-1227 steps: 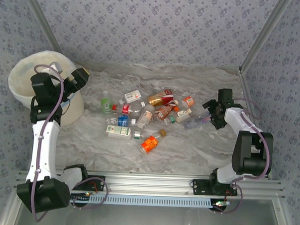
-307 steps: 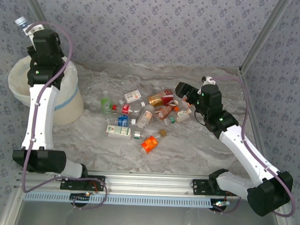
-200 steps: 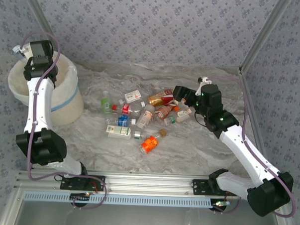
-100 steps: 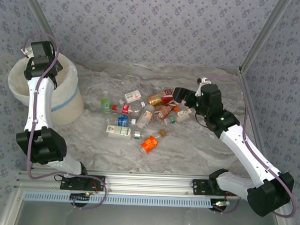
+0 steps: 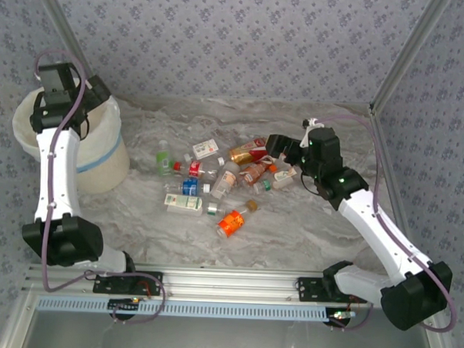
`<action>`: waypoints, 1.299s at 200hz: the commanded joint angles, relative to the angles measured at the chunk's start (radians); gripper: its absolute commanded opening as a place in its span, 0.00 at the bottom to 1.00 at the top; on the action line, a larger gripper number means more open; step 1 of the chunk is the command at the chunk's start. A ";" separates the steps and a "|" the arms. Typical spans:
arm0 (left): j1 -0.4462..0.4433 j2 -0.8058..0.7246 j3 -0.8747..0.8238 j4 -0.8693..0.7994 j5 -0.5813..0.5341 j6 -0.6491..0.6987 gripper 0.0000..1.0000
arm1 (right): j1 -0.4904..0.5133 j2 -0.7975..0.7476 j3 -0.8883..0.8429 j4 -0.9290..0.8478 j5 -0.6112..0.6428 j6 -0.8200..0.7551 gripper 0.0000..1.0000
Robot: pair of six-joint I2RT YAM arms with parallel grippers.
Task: Put the plastic bottles in the bin
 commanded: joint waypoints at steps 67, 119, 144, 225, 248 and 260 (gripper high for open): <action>-0.334 -0.129 -0.167 0.080 0.143 -0.001 0.99 | 0.026 0.053 0.044 0.018 -0.015 -0.019 1.00; -0.463 -0.012 -0.311 0.081 0.085 -0.017 0.99 | 0.028 0.056 0.037 0.015 0.000 -0.018 1.00; -0.492 0.075 -0.337 0.069 0.034 -0.017 0.99 | 0.028 0.055 0.034 0.010 0.003 -0.013 1.00; -0.468 0.358 -0.361 0.123 -0.155 -0.026 0.91 | 0.032 0.012 0.021 -0.024 0.035 -0.015 1.00; -0.463 0.400 -0.374 0.168 -0.155 -0.032 0.87 | 0.032 -0.010 0.009 -0.032 0.046 -0.023 1.00; -0.457 0.419 -0.375 0.182 -0.150 -0.033 0.84 | 0.031 -0.020 0.002 -0.035 0.050 -0.025 1.00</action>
